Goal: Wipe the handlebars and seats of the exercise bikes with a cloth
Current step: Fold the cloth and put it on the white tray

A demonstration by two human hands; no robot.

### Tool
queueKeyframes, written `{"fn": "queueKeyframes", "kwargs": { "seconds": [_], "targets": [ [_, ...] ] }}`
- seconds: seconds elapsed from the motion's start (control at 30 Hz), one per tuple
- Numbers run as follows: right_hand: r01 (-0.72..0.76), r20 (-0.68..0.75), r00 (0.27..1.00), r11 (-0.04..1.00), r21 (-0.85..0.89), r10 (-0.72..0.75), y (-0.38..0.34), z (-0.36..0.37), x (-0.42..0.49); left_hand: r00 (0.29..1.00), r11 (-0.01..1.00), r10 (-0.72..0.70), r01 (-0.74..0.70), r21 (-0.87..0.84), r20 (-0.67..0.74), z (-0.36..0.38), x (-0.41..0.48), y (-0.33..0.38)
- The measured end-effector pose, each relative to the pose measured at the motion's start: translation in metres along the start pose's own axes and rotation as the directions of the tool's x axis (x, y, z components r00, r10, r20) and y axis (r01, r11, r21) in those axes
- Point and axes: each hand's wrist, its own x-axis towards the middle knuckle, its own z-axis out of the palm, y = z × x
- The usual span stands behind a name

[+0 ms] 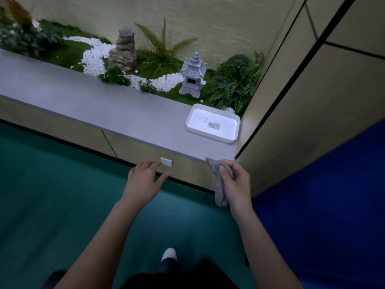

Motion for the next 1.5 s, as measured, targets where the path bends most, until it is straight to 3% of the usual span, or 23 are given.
{"fn": "queueKeyframes", "kwargs": {
  "seconds": [0.43,0.77,1.07,1.2,1.3,1.4,1.5],
  "targets": [
    [-0.112,-0.057,0.992,0.993,0.036,0.114,0.010,0.023,0.139,0.994,0.999,0.043,-0.045,0.026,0.097,0.012,0.142,0.016],
    [-0.081,0.020,0.997,0.995,0.054,0.080,-0.009,0.024,0.256,0.985,0.989,0.122,-0.131,0.068,0.121,0.010,0.263,0.071],
    [-0.083,-0.069,0.994,0.996,0.034,0.085,-0.026,0.043,0.319,0.966,0.974,0.217,-0.225,0.040,0.143,0.003,0.332,0.097],
    [-0.079,-0.117,0.988,0.984,0.161,0.098,-0.037,0.060,0.343,0.953,0.958,0.277,-0.265,-0.111,0.119,-0.002,0.367,0.105],
    [-0.043,-0.159,0.985,0.985,0.169,0.070,-0.047,0.076,0.362,0.959,0.902,0.257,-0.195,-0.386,0.118,-0.009,0.391,0.112],
    [0.029,-0.201,0.980,0.997,0.078,-0.013,-0.058,0.098,0.380,0.948,0.719,0.227,-0.009,-0.695,0.224,-0.019,0.413,0.120],
    [0.046,-0.226,0.973,0.999,-0.006,-0.047,-0.062,0.119,0.397,0.887,0.496,0.298,0.172,-0.851,0.353,-0.027,0.434,0.127]
  ]
}}
